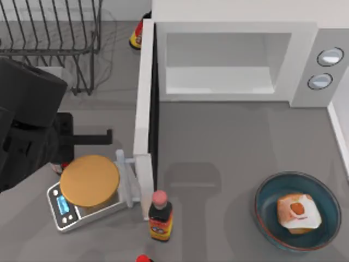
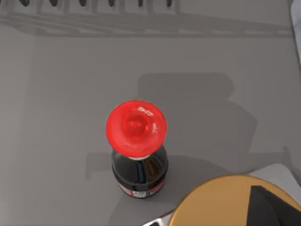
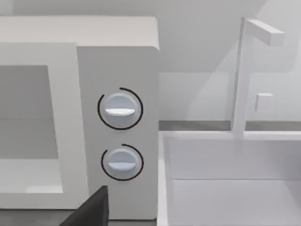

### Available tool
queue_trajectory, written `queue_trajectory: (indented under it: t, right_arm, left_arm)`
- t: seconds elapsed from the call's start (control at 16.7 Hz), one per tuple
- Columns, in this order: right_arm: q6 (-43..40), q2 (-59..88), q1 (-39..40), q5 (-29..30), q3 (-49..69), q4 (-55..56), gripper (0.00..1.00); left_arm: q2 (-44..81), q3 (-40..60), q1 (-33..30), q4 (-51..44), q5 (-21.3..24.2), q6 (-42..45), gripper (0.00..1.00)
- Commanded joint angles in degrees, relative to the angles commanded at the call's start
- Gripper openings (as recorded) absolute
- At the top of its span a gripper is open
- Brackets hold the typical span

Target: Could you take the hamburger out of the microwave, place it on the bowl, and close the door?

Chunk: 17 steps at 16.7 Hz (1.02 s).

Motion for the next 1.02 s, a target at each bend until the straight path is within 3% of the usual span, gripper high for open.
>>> queue_trajectory:
  t: [0.6,1.02]
  right_arm:
    - [0.0,0.0,0.0,0.0,0.0,0.0,1.0]
    - [0.0,0.0,0.0,0.0,0.0,0.0,1.0]
  left_arm:
    - [7.58,-16.28,-0.04,24.22,0.14,0.19,0.0]
    - [8.05,-18.06,-0.55,26.68,0.13,0.2,0.0]
